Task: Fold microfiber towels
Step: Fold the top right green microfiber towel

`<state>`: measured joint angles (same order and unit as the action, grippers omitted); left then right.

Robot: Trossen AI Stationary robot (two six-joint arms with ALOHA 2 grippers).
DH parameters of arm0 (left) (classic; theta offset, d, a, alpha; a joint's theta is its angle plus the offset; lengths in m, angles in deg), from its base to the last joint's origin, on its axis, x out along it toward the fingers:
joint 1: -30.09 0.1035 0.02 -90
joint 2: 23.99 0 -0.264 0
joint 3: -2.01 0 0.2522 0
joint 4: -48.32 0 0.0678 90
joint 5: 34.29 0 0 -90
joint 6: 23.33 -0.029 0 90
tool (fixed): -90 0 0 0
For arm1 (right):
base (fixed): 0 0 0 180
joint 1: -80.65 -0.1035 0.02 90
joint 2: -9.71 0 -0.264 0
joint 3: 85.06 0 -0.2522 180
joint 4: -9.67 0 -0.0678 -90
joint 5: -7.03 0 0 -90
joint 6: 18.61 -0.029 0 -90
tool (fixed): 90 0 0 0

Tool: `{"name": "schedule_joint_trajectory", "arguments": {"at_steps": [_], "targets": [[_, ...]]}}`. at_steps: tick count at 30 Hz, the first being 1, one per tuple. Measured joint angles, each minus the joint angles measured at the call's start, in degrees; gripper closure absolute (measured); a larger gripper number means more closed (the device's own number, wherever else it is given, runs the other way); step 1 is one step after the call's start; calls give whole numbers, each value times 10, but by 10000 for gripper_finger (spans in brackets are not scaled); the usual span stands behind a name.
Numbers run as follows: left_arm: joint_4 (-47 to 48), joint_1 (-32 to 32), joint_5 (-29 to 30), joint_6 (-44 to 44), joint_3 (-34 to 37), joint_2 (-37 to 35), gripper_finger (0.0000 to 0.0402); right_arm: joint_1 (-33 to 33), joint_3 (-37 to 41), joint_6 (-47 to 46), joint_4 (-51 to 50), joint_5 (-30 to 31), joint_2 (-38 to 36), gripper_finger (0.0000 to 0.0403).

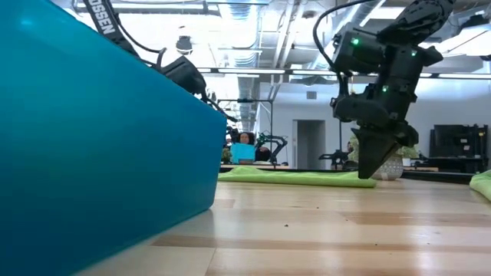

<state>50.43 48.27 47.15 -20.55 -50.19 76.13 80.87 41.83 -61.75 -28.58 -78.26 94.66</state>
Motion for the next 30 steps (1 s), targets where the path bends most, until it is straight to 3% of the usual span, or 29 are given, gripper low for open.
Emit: {"name": "schedule_joint_trajectory", "arguments": {"at_steps": [7,10,14,30], "targets": [[17,-30,-20,22,7,-70,401,-60,0,-30,8,79,-26,386],[1,-28,0,-2,3,-115,401,-81,0,-41,14,124,-25,390],[-3,-18,5,-30,5,-128,401,-86,0,-45,25,135,-1,392],[-19,-30,-9,-48,2,-2,401,-109,-2,-101,44,150,71,389]]}}
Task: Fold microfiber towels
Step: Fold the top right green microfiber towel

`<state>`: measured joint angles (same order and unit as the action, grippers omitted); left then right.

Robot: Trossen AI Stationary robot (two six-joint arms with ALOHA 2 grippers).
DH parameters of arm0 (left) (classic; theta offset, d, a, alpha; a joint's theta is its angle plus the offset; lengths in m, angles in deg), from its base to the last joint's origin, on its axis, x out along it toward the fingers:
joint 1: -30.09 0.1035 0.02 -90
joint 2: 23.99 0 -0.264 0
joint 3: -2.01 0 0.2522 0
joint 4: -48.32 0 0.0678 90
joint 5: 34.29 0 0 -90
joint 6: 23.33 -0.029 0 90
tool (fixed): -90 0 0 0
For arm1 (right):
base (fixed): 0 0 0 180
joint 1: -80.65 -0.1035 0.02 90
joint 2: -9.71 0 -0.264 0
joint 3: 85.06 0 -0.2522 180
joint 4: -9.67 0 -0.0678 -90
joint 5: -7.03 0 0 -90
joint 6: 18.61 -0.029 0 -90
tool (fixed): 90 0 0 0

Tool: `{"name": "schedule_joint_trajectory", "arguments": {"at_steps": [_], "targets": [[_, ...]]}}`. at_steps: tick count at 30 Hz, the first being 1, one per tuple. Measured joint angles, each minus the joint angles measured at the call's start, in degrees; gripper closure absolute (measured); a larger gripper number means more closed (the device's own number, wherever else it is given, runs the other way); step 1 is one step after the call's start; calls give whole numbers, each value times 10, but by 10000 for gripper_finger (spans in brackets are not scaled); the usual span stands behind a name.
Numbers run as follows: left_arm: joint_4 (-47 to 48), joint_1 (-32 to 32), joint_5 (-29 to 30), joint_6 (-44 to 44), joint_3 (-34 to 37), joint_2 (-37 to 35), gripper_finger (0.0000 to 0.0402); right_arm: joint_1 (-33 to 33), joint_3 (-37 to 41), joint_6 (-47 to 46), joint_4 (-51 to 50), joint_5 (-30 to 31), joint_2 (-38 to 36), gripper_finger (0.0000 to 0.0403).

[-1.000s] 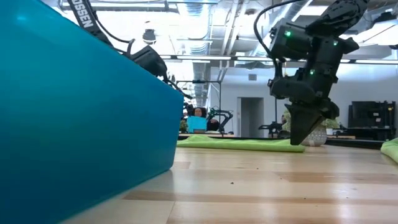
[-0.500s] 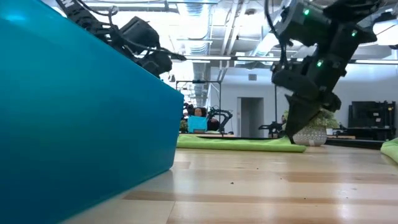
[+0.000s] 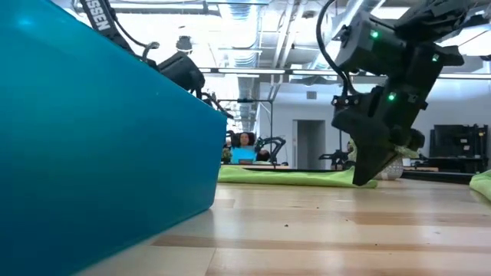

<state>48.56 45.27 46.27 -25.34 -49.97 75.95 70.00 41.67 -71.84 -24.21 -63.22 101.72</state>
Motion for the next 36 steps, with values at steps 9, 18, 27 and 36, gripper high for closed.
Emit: {"name": "schedule_joint_trajectory", "arguments": {"at_steps": [9,18,27,36], "targets": [[60,-20,-9,20,-1,-2,401,-60,1,-91,-5,-12,-6,392],[76,-77,-10,72,1,-17,401,-102,3,-155,-10,-7,-18,383],[136,-34,-36,33,3,-157,394,-64,3,-48,-22,23,-138,360],[250,-27,-122,-150,3,-209,281,-57,2,139,-29,0,-166,242]]}}
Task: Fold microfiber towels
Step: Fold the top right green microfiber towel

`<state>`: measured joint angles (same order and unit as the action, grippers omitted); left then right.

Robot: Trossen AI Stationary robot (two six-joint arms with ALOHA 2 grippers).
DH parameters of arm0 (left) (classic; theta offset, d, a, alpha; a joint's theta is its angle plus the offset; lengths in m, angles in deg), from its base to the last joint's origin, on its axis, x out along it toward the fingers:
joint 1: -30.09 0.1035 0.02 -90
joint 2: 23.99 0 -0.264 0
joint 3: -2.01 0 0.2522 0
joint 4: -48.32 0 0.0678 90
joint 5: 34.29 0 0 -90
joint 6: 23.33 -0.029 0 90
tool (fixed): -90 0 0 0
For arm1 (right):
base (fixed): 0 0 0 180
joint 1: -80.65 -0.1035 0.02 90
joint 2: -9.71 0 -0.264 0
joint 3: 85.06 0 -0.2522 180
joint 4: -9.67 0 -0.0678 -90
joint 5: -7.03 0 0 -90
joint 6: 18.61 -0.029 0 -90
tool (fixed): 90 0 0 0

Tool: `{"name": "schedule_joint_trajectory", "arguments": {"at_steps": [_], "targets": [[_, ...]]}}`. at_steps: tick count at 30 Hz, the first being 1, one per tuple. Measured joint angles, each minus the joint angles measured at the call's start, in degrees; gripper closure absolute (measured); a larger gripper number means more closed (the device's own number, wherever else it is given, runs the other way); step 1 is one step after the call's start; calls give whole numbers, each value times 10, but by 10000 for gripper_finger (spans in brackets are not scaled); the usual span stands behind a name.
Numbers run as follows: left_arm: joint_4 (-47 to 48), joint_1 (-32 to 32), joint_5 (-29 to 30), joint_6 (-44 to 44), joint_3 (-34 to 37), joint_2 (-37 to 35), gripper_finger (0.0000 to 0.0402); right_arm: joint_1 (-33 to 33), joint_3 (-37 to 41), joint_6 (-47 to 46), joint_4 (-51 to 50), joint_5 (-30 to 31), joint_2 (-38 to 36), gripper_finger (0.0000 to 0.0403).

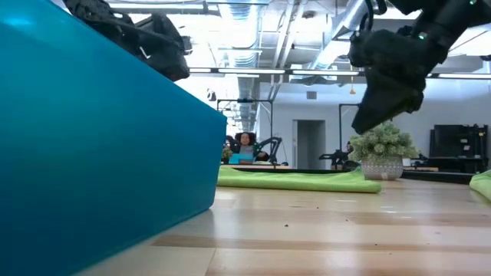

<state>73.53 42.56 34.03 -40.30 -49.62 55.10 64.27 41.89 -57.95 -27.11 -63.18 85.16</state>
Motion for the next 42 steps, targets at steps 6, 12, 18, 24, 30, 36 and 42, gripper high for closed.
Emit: {"name": "schedule_joint_trajectory", "arguments": {"at_steps": [6,12,18,24,30,36,42], "targets": [[-6,-10,-15,-51,0,42,205,-30,0,34,25,-21,68,188],[-12,-13,31,-87,-1,85,180,-41,-1,34,34,-24,101,187],[-37,-7,38,-98,-1,125,179,-44,0,35,31,-24,102,203],[-56,-8,31,-91,-4,139,179,-57,0,82,57,-24,102,211],[-54,-8,31,-87,-3,139,179,-48,16,95,51,-17,102,212],[-52,-8,34,-84,-3,139,193,-49,47,98,84,-19,102,215],[-52,-7,35,-83,-3,139,215,-50,47,116,120,-18,102,213]]}}
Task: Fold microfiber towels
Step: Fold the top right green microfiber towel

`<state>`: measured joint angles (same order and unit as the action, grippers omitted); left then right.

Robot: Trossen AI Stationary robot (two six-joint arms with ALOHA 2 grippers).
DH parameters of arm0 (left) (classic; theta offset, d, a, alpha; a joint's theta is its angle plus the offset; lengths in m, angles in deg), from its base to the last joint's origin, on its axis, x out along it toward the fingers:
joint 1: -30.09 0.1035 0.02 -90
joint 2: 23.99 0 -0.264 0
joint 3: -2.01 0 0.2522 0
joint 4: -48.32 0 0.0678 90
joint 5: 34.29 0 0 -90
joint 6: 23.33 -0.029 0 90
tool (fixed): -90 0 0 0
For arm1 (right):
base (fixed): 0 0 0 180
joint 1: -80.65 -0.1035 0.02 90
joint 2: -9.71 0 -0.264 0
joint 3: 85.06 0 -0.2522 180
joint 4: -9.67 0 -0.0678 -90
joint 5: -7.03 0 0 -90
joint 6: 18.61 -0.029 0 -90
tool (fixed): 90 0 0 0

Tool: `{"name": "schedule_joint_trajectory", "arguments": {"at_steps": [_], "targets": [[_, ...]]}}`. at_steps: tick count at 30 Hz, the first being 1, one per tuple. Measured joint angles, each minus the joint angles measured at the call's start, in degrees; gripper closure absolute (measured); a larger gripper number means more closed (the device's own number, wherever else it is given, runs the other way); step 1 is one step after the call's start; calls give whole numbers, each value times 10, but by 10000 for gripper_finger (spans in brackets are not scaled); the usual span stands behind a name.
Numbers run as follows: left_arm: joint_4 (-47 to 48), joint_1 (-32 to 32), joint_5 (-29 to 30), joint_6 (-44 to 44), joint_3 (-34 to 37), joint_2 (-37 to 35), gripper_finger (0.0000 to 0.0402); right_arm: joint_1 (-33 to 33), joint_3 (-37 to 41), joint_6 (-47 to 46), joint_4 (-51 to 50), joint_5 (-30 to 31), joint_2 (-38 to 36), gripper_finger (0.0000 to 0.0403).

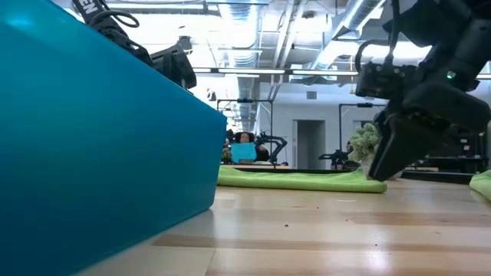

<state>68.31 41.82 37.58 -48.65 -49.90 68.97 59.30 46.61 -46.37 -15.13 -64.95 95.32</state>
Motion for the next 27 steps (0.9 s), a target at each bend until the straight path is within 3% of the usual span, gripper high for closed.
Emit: {"name": "schedule_joint_trajectory", "arguments": {"at_steps": [21,27], "targets": [[1,0,5,3,1,0,220,7,40,58,26,-6,-1,230],[-6,0,10,3,1,0,241,7,37,57,42,-6,31,239]]}}
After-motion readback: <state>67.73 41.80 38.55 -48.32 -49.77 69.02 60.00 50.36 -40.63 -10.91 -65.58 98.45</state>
